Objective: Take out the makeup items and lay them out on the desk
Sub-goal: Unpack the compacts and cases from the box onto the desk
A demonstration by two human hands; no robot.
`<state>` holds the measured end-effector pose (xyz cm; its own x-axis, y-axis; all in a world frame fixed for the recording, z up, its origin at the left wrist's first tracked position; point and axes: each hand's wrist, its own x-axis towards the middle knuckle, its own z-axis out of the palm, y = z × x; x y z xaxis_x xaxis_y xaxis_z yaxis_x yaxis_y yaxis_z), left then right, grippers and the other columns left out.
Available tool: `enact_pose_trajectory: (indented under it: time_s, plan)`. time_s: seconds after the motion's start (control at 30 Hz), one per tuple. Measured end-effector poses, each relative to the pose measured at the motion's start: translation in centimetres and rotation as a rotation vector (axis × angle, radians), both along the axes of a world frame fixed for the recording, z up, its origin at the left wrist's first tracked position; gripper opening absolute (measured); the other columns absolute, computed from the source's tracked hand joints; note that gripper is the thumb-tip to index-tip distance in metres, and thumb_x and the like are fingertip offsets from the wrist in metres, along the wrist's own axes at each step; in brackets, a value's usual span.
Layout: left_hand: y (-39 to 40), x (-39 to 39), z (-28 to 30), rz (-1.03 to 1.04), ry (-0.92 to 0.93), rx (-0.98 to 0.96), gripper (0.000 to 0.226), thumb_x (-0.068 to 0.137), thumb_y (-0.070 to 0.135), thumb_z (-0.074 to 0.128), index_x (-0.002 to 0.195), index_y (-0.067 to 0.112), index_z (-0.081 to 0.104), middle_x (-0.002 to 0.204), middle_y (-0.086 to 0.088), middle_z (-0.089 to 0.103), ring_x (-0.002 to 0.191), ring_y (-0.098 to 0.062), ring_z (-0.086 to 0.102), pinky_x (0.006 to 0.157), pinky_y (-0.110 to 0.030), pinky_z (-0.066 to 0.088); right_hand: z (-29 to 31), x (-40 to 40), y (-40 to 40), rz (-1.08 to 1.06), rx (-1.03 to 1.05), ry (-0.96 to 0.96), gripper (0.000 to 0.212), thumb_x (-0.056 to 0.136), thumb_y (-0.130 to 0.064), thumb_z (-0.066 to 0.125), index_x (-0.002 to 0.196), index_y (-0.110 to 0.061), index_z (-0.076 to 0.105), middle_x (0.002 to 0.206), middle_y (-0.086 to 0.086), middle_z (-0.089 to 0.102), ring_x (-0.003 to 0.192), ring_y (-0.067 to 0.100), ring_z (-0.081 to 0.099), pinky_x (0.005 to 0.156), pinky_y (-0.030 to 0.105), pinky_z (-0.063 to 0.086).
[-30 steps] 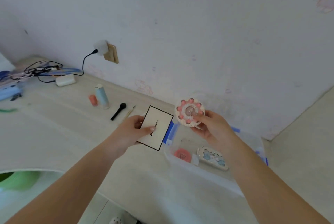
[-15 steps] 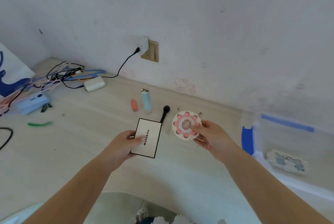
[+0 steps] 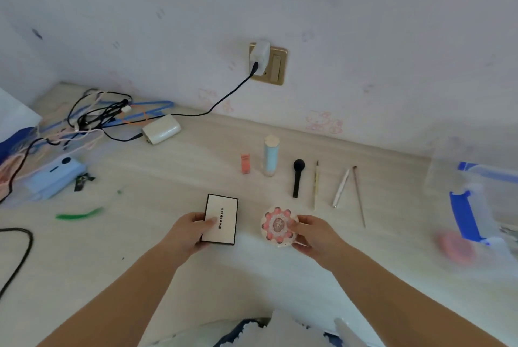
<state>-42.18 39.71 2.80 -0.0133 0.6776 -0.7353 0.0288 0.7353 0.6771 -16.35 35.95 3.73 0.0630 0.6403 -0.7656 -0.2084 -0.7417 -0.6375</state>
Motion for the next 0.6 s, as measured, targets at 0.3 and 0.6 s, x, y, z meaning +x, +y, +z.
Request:
enact_pose_trajectory:
  time_s: [0.3, 0.6]
  plan:
    - [3.1, 0.5, -1.8, -0.071, 0.101, 0.013, 0.029, 0.088, 0.012, 0.062, 0.115, 0.001, 0.058, 0.113, -0.015, 0.065, 0.092, -0.025, 0.062, 0.068, -0.029, 0.050, -1.2, -1.9, 2.0, -0.070, -0.032, -0.037, 0.019, 0.089, -0.013, 0.061, 0.107, -0.011, 0.060, 0.106, 0.009, 0.068, 0.093, 0.020, 0.065, 0.083, 0.030, 0.050]
    - [3.6, 2.8, -1.7, -0.368, 0.650, 0.295, 0.080, 0.067, 0.029, 0.080, 0.134, 0.015, 0.038, 0.127, -0.011, 0.041, 0.118, -0.026, 0.045, 0.097, -0.032, 0.039, -2.0, -3.0, 4.3, 0.138, 0.052, -0.433, 0.024, 0.082, -0.028, 0.067, 0.104, -0.023, 0.058, 0.099, -0.002, 0.067, 0.080, 0.016, 0.064, 0.082, 0.036, 0.056]
